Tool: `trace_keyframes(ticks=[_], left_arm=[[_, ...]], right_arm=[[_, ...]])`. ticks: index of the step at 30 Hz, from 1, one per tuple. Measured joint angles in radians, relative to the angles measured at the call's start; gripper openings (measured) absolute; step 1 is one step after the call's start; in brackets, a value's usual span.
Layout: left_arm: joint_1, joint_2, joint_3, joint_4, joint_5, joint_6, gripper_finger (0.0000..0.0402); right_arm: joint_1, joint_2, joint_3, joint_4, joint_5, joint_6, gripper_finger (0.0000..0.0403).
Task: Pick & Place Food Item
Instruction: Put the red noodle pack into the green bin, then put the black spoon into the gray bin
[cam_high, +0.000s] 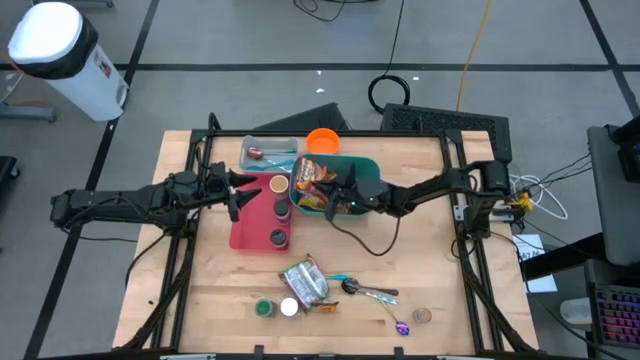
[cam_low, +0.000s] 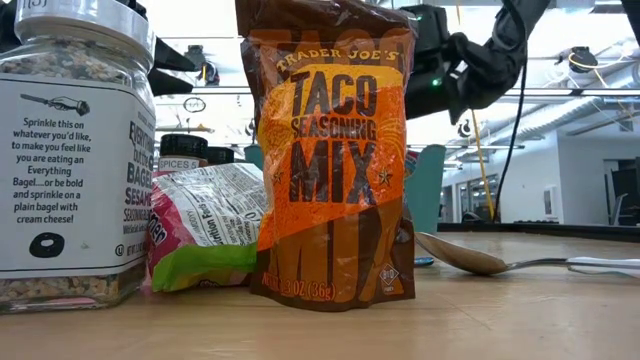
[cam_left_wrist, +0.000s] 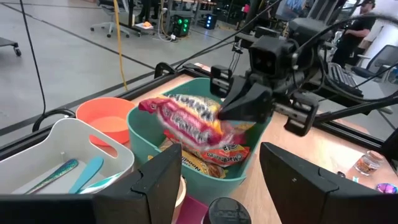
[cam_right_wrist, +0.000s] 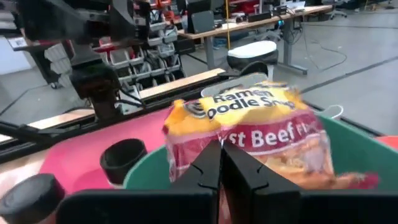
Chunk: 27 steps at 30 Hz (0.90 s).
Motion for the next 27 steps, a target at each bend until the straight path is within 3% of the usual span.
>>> trace_keyframes(ticks=[9, 17, 27], left_arm=[[-0.001, 0.0, 0.0, -0.001, 0.0, 0.0, 0.0225], [-0.001, 0.0, 0.0, -0.002, 0.0, 0.0, 0.0225], [0.0, 0.0, 0.0, -0.008, 0.001, 0.0, 0.0225]], right_arm=[[-0.003, 0.021, -0.002, -0.007, 0.0, 0.0, 0.0027], [-0.003, 0.009, -0.002, -0.017, -0.07, -0.022, 0.0115], [0.042, -0.221, -0.002, -0.243, -0.159, -0.049, 0.0187]])
